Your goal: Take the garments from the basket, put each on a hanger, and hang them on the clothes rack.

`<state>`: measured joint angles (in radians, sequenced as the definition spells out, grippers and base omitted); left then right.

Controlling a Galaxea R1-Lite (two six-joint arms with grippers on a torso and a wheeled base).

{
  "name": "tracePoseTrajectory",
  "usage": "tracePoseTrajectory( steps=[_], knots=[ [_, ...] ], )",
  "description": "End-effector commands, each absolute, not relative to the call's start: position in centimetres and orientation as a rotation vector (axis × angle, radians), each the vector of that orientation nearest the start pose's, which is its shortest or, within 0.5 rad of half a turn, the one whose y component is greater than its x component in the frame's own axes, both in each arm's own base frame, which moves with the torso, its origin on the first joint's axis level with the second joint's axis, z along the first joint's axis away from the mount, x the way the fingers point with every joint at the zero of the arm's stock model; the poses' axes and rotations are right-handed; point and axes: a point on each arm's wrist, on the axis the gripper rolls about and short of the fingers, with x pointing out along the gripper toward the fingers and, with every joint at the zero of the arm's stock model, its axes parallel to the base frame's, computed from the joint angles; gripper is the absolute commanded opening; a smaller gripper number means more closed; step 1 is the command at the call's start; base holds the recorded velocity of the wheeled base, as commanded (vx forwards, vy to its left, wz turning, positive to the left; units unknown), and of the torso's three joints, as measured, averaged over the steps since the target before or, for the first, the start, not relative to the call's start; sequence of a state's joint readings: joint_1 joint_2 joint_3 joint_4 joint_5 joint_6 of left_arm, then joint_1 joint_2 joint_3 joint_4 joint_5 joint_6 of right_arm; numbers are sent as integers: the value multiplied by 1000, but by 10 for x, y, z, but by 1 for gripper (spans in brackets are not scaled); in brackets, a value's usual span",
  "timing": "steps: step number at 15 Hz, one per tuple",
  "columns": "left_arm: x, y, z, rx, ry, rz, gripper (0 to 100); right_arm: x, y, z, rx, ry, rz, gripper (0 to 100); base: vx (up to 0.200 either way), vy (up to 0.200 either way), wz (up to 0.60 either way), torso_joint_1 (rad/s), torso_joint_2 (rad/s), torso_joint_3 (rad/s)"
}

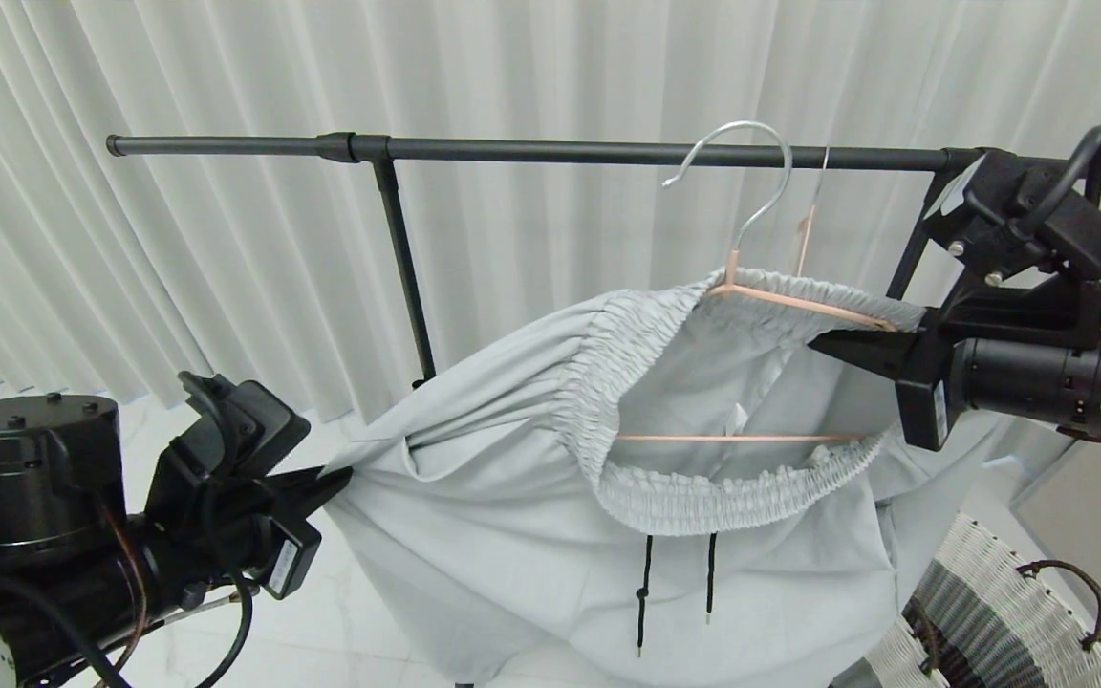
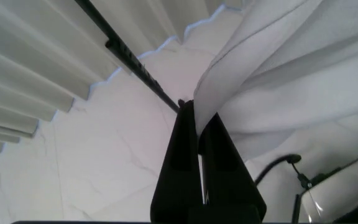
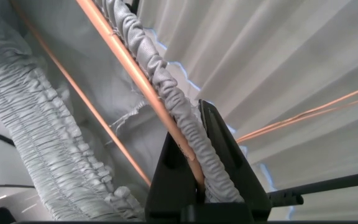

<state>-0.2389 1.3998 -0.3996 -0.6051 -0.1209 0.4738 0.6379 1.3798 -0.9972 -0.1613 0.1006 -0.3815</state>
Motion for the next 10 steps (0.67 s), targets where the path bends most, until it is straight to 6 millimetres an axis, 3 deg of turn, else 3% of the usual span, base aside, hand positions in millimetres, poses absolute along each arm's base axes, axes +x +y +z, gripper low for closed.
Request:
tracePoseTrajectory(
  steps=[1,2,10],
  knots=[
    [191,-51,151,489,290,-450,0,186,141,277,-424,76,764,0,0,0,0,0,0,0],
    [189,-52,151,489,282,-453,100,186,140,277,-419,79,756,0,0,0,0,0,0,0],
    [179,-52,167,478,196,-453,100,187,139,279,-395,88,665,0,0,0,0,0,0,0]
  ],
)
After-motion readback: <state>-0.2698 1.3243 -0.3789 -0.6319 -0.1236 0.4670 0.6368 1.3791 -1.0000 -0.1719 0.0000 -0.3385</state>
